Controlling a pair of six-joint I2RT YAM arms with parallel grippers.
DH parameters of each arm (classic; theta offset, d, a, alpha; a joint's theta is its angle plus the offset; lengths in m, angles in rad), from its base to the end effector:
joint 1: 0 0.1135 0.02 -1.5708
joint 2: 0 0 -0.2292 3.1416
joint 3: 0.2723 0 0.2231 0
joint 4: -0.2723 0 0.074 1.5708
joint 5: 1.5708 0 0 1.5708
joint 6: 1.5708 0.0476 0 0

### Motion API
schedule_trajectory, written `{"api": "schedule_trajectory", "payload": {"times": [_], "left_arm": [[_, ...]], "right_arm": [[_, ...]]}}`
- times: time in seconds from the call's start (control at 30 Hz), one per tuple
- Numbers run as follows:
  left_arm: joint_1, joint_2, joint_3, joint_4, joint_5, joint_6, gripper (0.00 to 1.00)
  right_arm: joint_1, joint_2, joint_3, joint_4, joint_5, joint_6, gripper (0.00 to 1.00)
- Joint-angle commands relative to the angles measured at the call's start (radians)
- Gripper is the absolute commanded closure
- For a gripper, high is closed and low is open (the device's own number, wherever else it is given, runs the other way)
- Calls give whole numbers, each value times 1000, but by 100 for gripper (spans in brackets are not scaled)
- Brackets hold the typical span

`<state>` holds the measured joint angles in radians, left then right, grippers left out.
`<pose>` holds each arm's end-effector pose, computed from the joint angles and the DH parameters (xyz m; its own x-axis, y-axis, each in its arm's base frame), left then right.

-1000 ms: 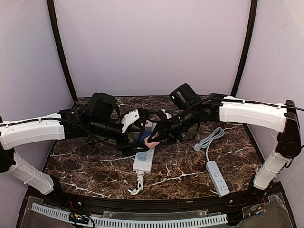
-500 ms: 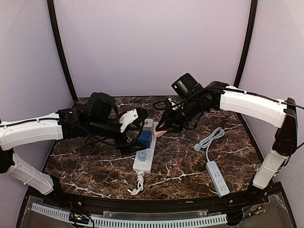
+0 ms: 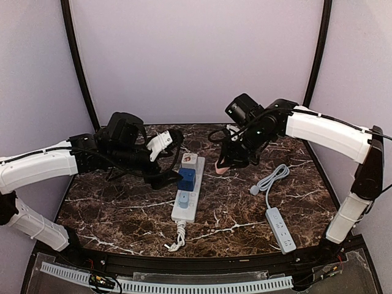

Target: Insert the plug

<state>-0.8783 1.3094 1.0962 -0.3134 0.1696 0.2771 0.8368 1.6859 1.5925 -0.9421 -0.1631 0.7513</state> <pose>0.1777 -0.2268 0.2873 -0.0756 0.5135 -0.8548 0.9071 0.3914 0.1549 0.2137 0.2484 0.2768 -0.9590 -0.0575 -0.2775 -0.1827 0.8740 0.4503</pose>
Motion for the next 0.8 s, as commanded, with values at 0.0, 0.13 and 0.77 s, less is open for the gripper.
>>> {"api": "schedule_trajectory", "payload": {"times": [0.0,0.13,0.77], "left_arm": [[39,-66,-8,-37,-35,7,9],[80,-130,-47,-16,-46,-9,8],[102,-304,-128,-81,-68,-49,7]], "right_arm": [[-9,-62,31,-86,102,-94,100],[-10,-103,21,-105,133,-142,100],[-14,-193,-80,-260,151,-249,100]]}}
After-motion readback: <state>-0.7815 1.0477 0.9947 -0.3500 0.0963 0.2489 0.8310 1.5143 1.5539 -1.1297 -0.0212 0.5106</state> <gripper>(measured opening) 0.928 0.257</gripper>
